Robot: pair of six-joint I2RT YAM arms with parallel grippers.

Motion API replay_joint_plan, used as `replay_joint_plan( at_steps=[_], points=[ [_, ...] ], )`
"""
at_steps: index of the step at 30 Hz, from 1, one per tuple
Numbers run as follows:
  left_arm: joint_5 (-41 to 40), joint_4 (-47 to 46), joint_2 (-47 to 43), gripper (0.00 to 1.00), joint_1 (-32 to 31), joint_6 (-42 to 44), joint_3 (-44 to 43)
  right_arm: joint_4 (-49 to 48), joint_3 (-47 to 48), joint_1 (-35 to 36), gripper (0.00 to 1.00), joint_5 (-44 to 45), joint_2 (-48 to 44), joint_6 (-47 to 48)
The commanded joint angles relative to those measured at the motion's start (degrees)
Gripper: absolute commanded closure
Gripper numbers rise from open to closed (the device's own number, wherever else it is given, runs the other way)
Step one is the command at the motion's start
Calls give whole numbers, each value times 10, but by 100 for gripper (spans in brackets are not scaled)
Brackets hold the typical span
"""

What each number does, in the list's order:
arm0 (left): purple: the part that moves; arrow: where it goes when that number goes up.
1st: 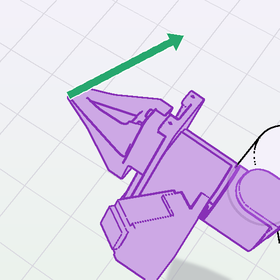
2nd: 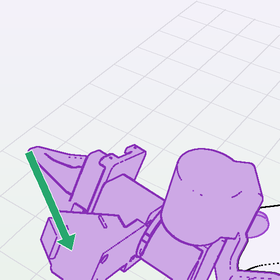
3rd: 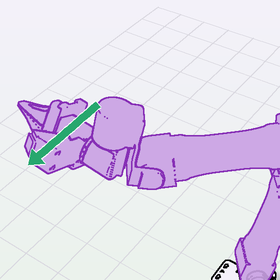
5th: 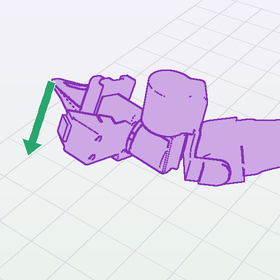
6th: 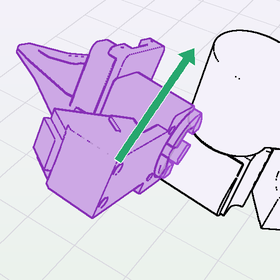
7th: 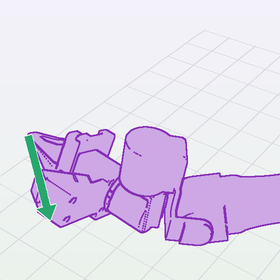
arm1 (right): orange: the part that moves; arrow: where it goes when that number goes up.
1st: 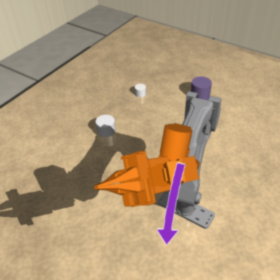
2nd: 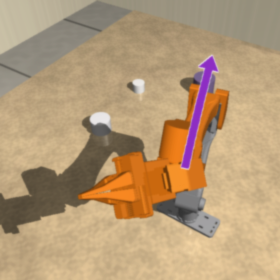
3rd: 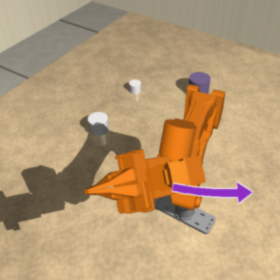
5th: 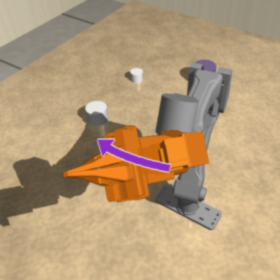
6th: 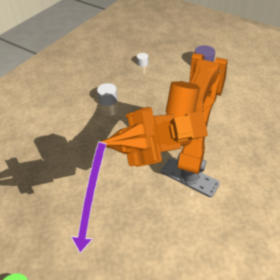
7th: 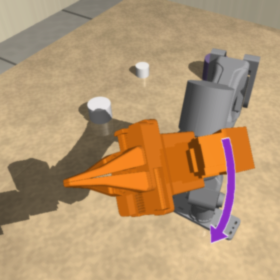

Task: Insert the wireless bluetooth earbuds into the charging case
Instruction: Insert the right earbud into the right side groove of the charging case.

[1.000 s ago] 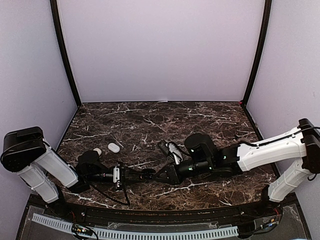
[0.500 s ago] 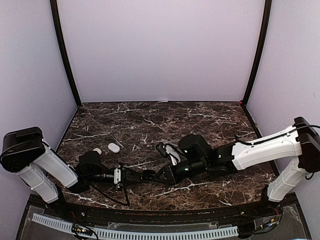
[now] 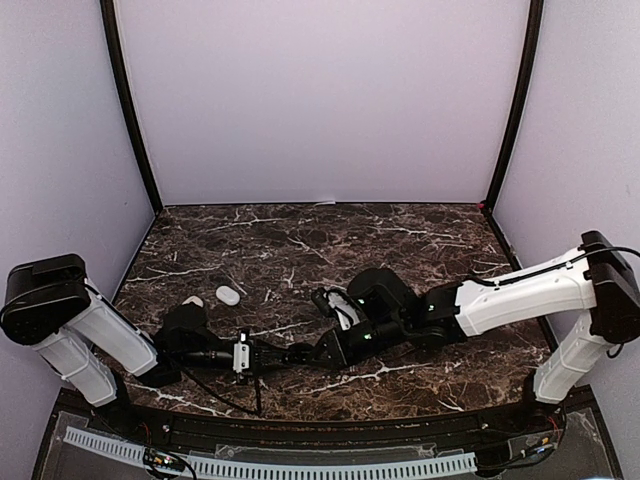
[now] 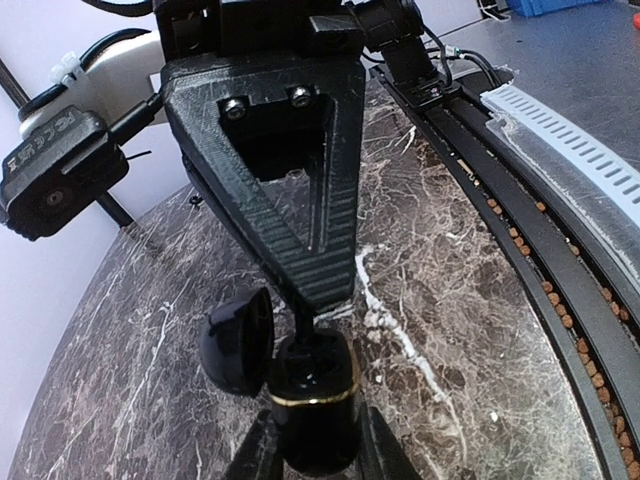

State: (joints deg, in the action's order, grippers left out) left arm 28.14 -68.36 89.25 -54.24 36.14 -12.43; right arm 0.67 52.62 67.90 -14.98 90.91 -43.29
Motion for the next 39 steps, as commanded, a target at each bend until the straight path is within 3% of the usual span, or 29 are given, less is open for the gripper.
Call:
replay_joint_plan(
  at_steps=[1, 17, 39],
  points=[
    [-16, -6, 5, 100, -9, 12, -18, 17, 18, -10, 97, -3, 28, -14],
    [-27, -10, 25, 100, -21, 9, -27, -21, 7, -36, 94, -61, 41, -45],
    [-12, -15, 35, 100, -25, 3, -31, -47, -1, -50, 81, -94, 30, -67]
  ],
)
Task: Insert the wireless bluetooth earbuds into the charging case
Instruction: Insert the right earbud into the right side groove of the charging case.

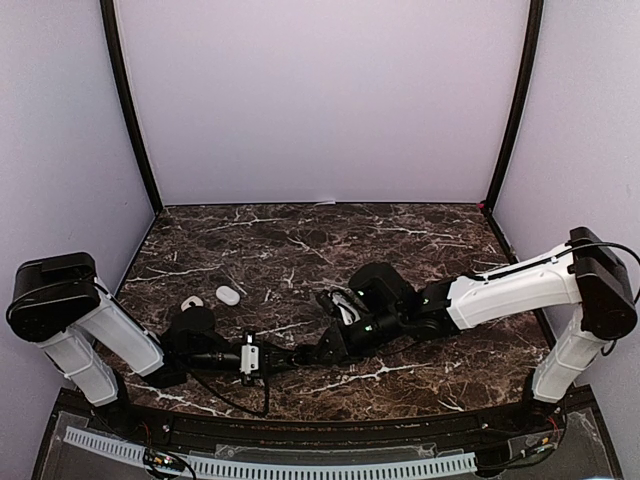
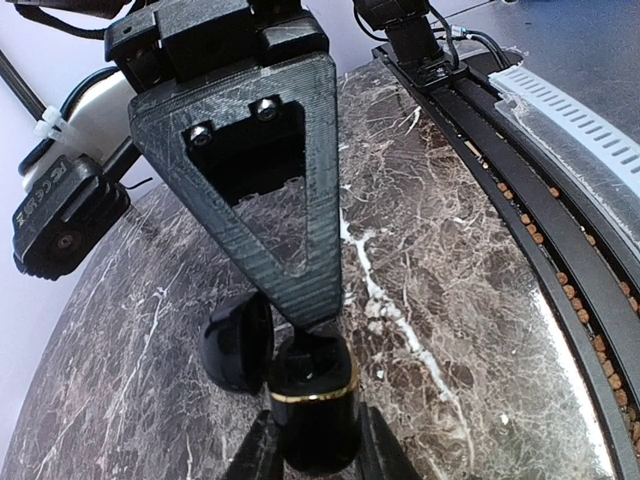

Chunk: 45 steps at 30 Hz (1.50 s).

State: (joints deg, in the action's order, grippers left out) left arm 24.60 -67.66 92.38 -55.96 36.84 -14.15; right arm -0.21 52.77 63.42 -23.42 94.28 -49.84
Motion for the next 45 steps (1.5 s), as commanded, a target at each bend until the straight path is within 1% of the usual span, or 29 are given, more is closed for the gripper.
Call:
replay_joint_plan(
  at_steps=[1, 12, 19, 30, 39, 45],
  points=[
    [24, -22, 4, 100, -7, -4, -14, -39, -3, -6, 80, -11, -4, -2],
    [30, -20, 0, 100, -7, -6, -13, -44, -8, -6, 75, -11, -15, -6],
    [32, -22, 2, 100, -7, -14, -15, -43, -5, -7, 75, -15, -17, -7],
    [29, -26, 4, 100, -7, -16, -15, -77, -15, -10, 77, -42, -14, -50],
    [30, -29, 5, 100, -7, -20, -15, -109, -39, -11, 81, -42, -19, -95],
    [35, -40, 3, 100, -7, -18, -9, -124, -55, -14, 82, -35, -22, -113]
  ],
)
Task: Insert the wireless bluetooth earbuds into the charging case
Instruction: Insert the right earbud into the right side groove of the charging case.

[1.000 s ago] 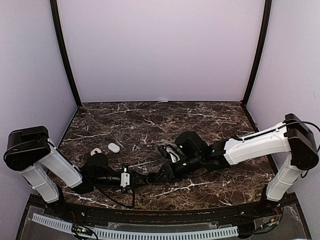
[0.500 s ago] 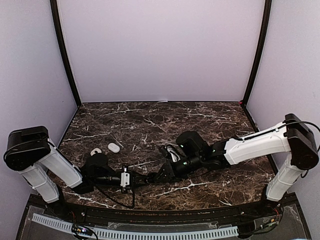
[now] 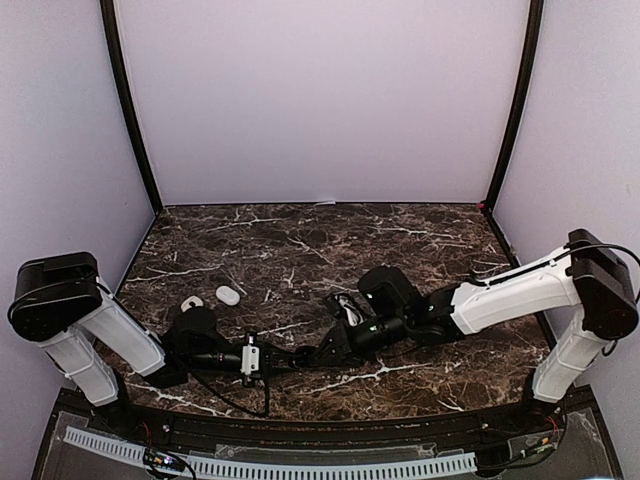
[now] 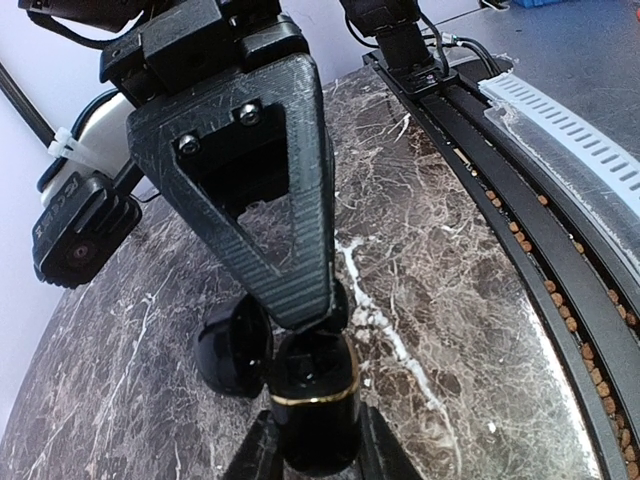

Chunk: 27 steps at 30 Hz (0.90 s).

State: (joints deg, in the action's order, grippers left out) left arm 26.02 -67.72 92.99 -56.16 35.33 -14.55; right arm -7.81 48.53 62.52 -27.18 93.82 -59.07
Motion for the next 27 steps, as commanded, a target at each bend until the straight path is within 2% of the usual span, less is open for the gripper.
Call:
replay_joint_plan(
  at_steps=[1, 13, 27],
  points=[
    [23, -42, -4, 100, -5, -2, -4, -51, -16, -6, 82, 3, -34, -24],
    [26, -28, -2, 100, -5, -6, -10, -81, -36, -15, 82, 0, -50, -44],
    [2, -18, -3, 100, -4, -32, -18, -25, -38, -16, 77, 29, -79, -9]
  ],
)
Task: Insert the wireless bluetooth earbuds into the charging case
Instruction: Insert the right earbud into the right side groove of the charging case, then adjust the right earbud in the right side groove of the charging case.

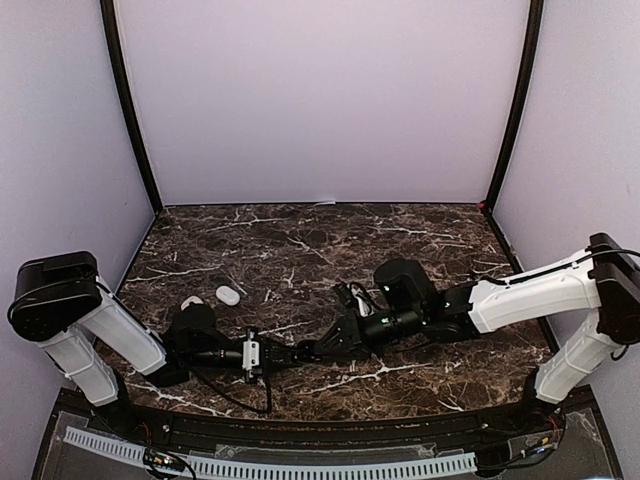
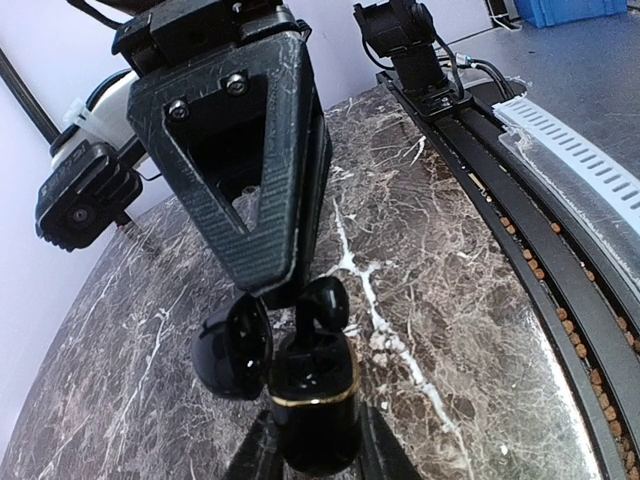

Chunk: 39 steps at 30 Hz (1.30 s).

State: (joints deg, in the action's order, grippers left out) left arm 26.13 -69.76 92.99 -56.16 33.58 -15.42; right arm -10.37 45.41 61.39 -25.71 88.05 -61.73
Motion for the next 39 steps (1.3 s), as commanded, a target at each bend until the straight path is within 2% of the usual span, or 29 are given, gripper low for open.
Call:
replay_joint_plan(
  at_steps=[1, 13, 21, 29, 33, 39],
  points=[
    [0, 1, -2, 100, -3, -17, -9, 4, -8, -5, 77, 15, -24, 20],
    [49, -53, -14, 100, 40, -104, 5, 65, -14, -5, 74, 65, -74, 74],
    [85, -101, -13, 100, 64, -156, 16, 108, 18, -3, 74, 109, -102, 216],
    [100, -135, 4, 100, 67, -181, 17, 88, 9, 27, 76, 187, -132, 353],
    [97, -132, 4, 100, 67, -180, 15, 93, 26, 53, 77, 219, -138, 396],
    [94, -130, 7, 100, 67, -184, 13, 105, 56, 76, 78, 221, -109, 428]
  ],
)
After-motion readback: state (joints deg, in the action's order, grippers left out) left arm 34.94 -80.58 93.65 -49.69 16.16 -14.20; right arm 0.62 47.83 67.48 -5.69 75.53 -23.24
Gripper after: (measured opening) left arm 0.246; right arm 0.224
